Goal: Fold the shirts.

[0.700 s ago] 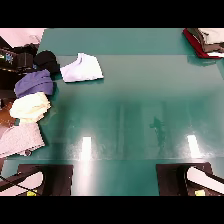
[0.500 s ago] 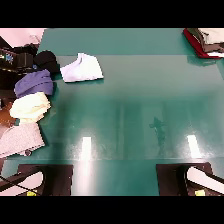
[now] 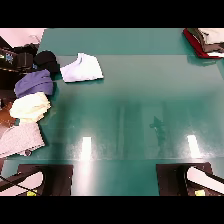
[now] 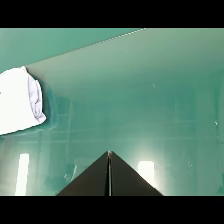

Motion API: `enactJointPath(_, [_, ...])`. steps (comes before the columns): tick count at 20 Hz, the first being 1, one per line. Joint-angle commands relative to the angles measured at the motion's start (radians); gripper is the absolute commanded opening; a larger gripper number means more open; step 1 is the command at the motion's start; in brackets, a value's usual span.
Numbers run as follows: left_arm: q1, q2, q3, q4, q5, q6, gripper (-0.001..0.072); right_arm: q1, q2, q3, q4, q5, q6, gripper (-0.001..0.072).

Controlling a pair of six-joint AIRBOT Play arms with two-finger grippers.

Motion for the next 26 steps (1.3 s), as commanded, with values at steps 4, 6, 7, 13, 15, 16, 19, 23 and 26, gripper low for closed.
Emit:
enactJointPath(4, [0.000, 0.001, 0.001, -0.048, 0.141, -0.010, 0.0023, 0.001, 0.000, 0.000, 0.003, -0.002, 0.001, 0.0019])
enactJointPath(6, [0.000, 0.001, 0.001, -0.099, 0.165, -0.007, 0.0023, 0.001, 0.000, 0.000, 0.003, -0.001, 0.001, 0.0019])
enactJointPath(7, [0.000, 0.001, 0.001, -0.123, 0.185, -0.006, 0.0023, 0.001, -0.001, 0.000, 0.003, -0.001, 0.001, 0.0019])
enactJointPath(13, [0.000, -0.103, 0.000, -0.117, 0.396, 0.093, 0.0498, 0.006, -0.008, -0.001, 0.003, -0.006, 0.001, 0.0020])
enactJointPath(15, [0.000, -0.214, 0.000, -0.116, 0.472, 0.107, 0.0498, 0.006, -0.008, -0.001, 0.003, 0.003, 0.001, 0.0019])
enactJointPath(16, [0.000, -0.279, 0.000, -0.117, 0.489, 0.107, 0.0499, 0.006, -0.008, -0.001, 0.003, 0.006, 0.001, 0.0019])
enactJointPath(19, [-0.031, -0.456, 0.000, -0.124, 0.501, 0.154, 0.0508, 0.005, -0.008, -0.001, 0.002, 0.037, 0.001, 0.0020])
enactJointPath(23, [-0.103, -0.591, 0.001, -0.091, 0.612, 0.237, 0.0508, 0.005, -0.008, -0.001, 0.002, 0.057, 0.001, 0.0019])
enactJointPath(26, [-0.116, -0.610, 0.001, -0.008, 0.690, 0.179, 0.0508, 0.005, -0.008, -0.001, 0.002, 0.058, 0.001, 0.0020])
